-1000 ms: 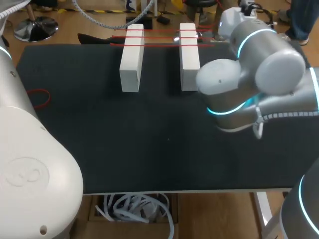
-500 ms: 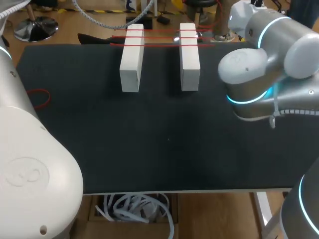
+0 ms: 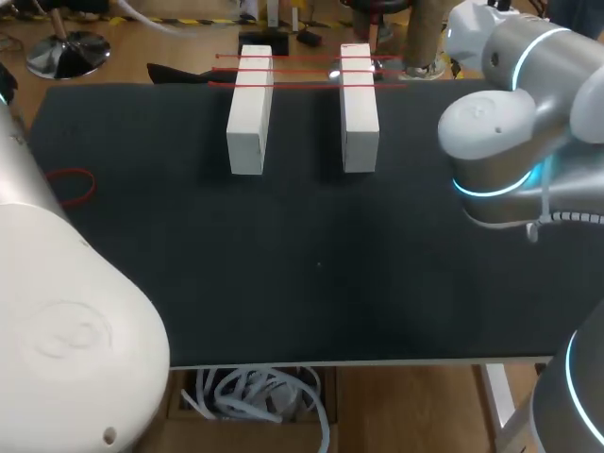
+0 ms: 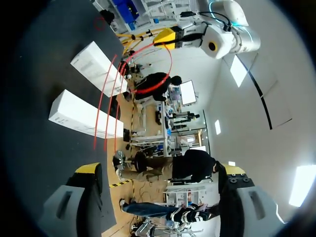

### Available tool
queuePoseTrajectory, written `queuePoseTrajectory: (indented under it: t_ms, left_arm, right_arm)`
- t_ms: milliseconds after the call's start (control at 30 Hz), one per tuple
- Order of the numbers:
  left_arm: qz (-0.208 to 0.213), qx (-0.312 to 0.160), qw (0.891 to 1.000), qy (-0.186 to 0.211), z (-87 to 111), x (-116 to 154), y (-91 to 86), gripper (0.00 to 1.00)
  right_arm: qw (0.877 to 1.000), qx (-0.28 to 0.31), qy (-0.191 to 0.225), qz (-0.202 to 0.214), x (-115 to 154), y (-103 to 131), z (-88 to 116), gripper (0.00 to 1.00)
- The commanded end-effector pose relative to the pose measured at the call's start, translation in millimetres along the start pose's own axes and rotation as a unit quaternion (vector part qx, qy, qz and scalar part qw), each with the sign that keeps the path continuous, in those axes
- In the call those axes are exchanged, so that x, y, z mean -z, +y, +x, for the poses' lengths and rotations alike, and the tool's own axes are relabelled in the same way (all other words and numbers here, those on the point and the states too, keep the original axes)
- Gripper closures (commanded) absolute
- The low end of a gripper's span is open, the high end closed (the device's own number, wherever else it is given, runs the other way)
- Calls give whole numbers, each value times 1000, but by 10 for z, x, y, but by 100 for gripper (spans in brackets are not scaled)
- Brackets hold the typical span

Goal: Grab the tape and strap the tape.

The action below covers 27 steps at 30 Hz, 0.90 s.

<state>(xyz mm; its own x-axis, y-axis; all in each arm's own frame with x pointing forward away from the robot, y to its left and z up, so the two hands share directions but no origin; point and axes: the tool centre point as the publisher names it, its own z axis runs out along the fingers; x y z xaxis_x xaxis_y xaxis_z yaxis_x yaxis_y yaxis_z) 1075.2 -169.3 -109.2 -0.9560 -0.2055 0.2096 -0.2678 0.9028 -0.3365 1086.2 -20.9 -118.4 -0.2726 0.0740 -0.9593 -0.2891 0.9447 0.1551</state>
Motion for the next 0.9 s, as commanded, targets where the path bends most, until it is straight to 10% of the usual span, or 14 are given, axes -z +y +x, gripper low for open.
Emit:
queuePoseTrajectory:
  t_ms: [33,267,533,600,900]
  left_arm:
    - [-22,104,992,-61,175,405,716,100]
    - [-44,209,974,-73,255,673,1696,100]
    - [-50,257,963,-64,275,819,2379,100]
    - [-50,257,963,-64,275,819,2379,0]
    - [-50,257,963,-64,275,819,2379,0]
  right_arm:
    - [1000,1,6,-1,20,-11,-29,0]
    - [1000,1,6,-1,20,-11,-29,0]
    - [1000,1,6,-1,20,-11,-29,0]
    - [1000,1,6,-1,20,-11,-29,0]
    - [1000,1,6,-1,20,-11,-29,0]
